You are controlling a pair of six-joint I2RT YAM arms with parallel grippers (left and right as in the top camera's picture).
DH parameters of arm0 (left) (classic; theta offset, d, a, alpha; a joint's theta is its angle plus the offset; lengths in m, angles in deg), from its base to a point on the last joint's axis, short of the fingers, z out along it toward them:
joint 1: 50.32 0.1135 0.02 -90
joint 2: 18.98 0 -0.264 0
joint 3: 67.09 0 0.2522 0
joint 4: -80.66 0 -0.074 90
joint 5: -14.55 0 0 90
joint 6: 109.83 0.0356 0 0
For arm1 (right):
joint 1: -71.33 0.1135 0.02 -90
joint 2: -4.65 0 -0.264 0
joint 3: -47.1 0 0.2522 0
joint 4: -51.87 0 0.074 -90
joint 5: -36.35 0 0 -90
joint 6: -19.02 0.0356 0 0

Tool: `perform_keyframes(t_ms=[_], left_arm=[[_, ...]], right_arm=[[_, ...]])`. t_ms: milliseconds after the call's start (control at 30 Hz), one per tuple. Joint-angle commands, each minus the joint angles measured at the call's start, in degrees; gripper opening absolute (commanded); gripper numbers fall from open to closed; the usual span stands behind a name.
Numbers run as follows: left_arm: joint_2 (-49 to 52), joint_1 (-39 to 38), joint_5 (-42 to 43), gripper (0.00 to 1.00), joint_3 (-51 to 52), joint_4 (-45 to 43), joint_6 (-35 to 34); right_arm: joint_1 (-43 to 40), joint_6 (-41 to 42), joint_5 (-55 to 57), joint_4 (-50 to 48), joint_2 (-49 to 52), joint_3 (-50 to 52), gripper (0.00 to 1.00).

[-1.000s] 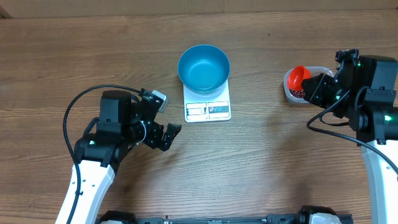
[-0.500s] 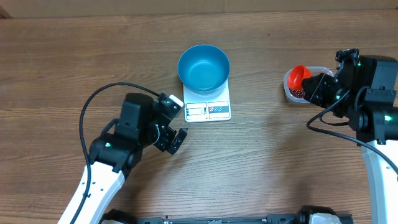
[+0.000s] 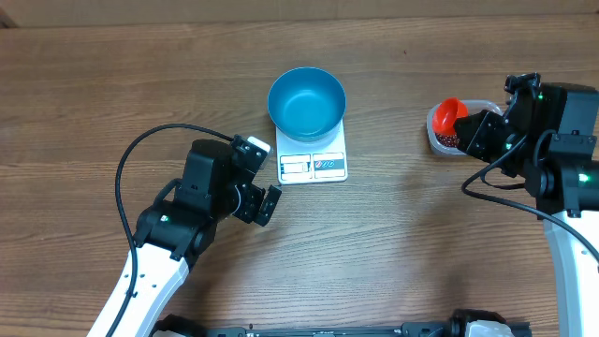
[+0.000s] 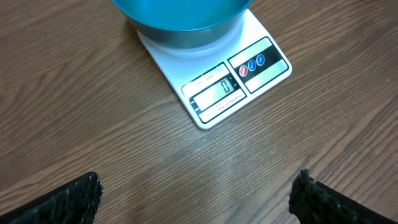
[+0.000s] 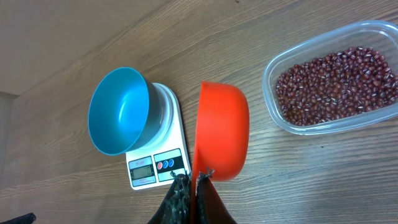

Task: Scoop item into bowl and weigh 150g on scale
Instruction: 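Withdraw the left gripper back from the scale, then lower the red scoop into the bean tub with the right gripper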

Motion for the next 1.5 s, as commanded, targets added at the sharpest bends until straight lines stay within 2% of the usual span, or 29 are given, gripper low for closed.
perform_keyframes(t_ms=[0,200,933,1167,1333,1467], left_arm=[[0.0,-0.1,1.3,1.0,0.5,-0.2,2.3],[0.0,-0.1,3.6,0.99,0.5,-0.1,6.7],[0.0,-0.1,3.6,1.0,0.5,0.0,6.7],[0.0,-0.1,3.6,1.0,0.5,0.0,6.7],[0.1,-0.1,3.6,1.0,0.5,0.0,6.7],[0.2,-0.1,3.6,0.99,0.5,0.1,6.7]], right_arm=[[-0.1,-0.3,0.4,-0.3,-0.1,-0.9,0.04],[-0.1,-0.2,0.4,-0.2,-0.1,-0.9,0.04],[-0.2,0.9,0.7,1.9,0.4,-2.6,0.03],[-0.8,-4.1,7.1,14.8,11.4,-18.4,0.03],[-5.7,-9.5,8.8,26.5,23.2,-33.4,0.03],[-10.7,-12.6,8.8,29.7,29.2,-37.7,0.04]])
